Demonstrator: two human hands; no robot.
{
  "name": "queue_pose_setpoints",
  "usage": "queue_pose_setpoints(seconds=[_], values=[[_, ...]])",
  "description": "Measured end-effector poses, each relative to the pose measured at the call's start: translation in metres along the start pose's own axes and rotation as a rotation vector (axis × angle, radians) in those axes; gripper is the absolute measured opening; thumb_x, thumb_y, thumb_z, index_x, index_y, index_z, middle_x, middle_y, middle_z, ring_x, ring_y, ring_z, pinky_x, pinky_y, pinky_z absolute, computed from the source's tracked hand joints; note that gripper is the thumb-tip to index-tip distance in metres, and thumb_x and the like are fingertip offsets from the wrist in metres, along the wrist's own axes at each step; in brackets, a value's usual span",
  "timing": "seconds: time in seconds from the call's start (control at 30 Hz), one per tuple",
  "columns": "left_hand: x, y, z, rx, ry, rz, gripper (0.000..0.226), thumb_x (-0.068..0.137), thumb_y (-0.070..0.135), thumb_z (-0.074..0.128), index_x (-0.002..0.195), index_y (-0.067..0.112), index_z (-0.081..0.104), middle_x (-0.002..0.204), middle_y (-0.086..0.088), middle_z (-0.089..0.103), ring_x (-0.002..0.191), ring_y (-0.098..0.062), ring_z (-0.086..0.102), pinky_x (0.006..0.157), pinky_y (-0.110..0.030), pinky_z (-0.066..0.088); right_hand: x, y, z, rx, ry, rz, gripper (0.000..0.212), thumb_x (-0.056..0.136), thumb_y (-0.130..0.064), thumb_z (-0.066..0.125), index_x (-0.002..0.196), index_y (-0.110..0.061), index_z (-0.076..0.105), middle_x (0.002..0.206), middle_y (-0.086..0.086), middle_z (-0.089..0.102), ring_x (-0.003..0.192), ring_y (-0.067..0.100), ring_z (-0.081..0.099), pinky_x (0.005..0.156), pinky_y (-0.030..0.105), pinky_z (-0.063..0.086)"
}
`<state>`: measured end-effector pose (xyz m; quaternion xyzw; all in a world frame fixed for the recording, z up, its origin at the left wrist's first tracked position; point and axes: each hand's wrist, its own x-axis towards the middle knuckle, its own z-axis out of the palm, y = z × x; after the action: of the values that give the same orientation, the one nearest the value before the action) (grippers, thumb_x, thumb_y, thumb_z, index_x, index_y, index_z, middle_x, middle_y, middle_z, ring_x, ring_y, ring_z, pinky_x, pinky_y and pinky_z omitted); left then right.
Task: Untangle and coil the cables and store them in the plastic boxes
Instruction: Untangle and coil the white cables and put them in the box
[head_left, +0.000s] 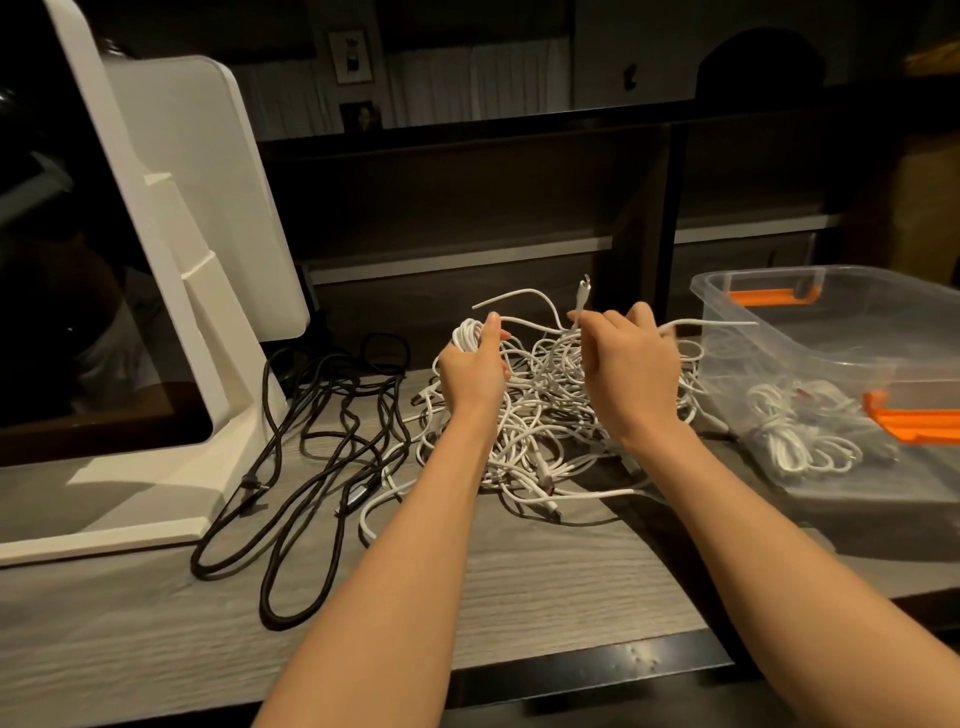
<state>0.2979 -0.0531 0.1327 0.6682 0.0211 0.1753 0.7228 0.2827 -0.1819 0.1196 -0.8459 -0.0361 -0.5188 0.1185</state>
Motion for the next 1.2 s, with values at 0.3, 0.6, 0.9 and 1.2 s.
queue_pose_setpoints(seconds=[0.3, 0.6, 0.9, 1.2], values=[[0.002, -0.001, 0.001, 0.002, 0.079, 0.006, 0.029, 0.097, 0.038, 0.056, 0.077, 0.019, 0.063, 0.055, 0.004, 0.05, 0.048, -0.008, 0.046, 0.053, -0.025, 0.04, 0.004, -0.008, -0.01, 0.733, -0.4, 0.398, 0.03, 0.099, -0.004, 0.041, 0.123, -0.009, 0.059, 0.097, 0.008, 0.068, 0.074, 0.016, 0.065, 0.052, 0.02, 0.05], [0.0, 0.001, -0.002, -0.01, -0.085, -0.108, 0.037, 0.096, 0.043, 0.056, 0.097, 0.007, 0.067, 0.059, 0.001, 0.041, 0.044, -0.008, 0.038, 0.043, -0.019, 0.037, 0.017, -0.004, -0.029, 1.593, -0.478, 1.024, 0.032, 0.094, -0.003, 0.029, 0.082, -0.005, 0.059, 0.081, 0.012, 0.067, 0.065, 0.015, 0.063, 0.047, 0.02, 0.049], [-0.004, 0.006, -0.006, 0.106, -0.418, -0.151, 0.042, 0.09, 0.051, 0.061, 0.068, 0.016, 0.059, 0.051, 0.006, 0.037, 0.046, -0.008, 0.034, 0.048, -0.021, 0.032, 0.012, 0.004, -0.014, 1.298, -0.63, 0.85, 0.024, 0.1, -0.019, 0.047, 0.123, -0.016, 0.04, 0.089, 0.007, 0.06, 0.07, 0.013, 0.06, 0.059, 0.025, 0.055], [-0.007, 0.012, -0.004, 0.177, -0.552, -0.177, 0.074, 0.093, 0.071, 0.013, 0.074, 0.013, 0.055, 0.048, 0.006, 0.044, 0.045, -0.008, 0.032, 0.047, -0.021, 0.025, 0.012, 0.01, -0.019, 1.129, -0.795, 0.479, 0.031, 0.097, -0.036, 0.048, 0.076, -0.015, 0.054, 0.06, -0.006, 0.044, 0.05, 0.005, 0.035, 0.051, 0.021, 0.029]])
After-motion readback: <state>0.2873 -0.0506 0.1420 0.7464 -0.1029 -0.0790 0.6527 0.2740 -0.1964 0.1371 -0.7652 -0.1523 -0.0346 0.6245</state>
